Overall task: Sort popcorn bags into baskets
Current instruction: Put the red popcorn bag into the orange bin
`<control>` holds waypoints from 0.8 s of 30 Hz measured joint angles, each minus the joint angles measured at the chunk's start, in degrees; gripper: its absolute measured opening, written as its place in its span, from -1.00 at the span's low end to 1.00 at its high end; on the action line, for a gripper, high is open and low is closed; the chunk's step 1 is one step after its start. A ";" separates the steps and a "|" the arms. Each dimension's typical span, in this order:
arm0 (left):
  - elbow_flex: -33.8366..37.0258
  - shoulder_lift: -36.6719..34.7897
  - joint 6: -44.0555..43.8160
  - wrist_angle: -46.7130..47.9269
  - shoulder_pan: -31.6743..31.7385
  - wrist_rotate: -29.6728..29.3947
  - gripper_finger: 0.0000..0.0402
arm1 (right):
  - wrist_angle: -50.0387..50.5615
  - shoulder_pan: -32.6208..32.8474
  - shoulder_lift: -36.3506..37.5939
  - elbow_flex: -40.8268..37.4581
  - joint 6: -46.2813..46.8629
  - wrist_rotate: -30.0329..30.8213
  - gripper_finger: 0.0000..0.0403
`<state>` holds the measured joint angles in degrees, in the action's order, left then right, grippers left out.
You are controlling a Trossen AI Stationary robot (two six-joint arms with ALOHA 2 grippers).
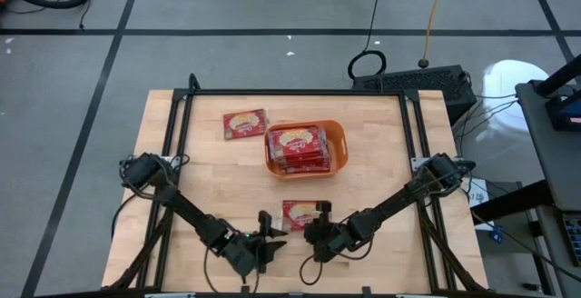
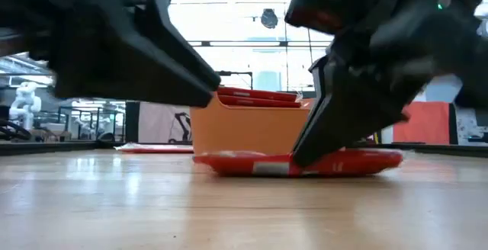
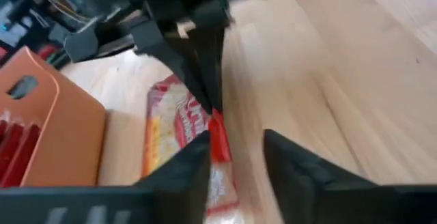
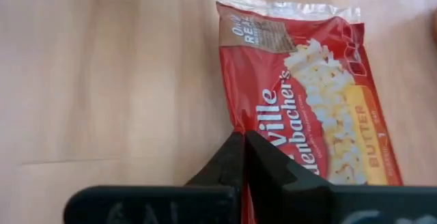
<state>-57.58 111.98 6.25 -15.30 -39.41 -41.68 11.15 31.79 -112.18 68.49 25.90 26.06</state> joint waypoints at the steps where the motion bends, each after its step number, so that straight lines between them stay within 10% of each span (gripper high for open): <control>1: 0.00 0.03 0.28 0.20 -0.38 -0.75 -0.22 | 0.09 -0.28 0.76 0.00 0.50 -1.26 -0.99; 8: -0.01 3.47 -1.92 -1.28 1.55 -3.60 0.42 | 0.44 -2.83 4.76 0.00 2.61 -5.99 -1.00; 14: -0.07 6.05 -3.19 -2.00 4.39 -5.18 0.57 | 0.22 -4.87 5.45 0.02 3.19 -10.32 -1.00; 24: -0.17 6.09 -3.17 -1.11 6.43 -5.63 -0.20 | -0.22 -5.75 5.45 0.02 3.48 -11.31 -1.00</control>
<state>-57.76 118.07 3.08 -16.41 -32.97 -47.31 10.93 26.04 -106.74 68.51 29.38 14.76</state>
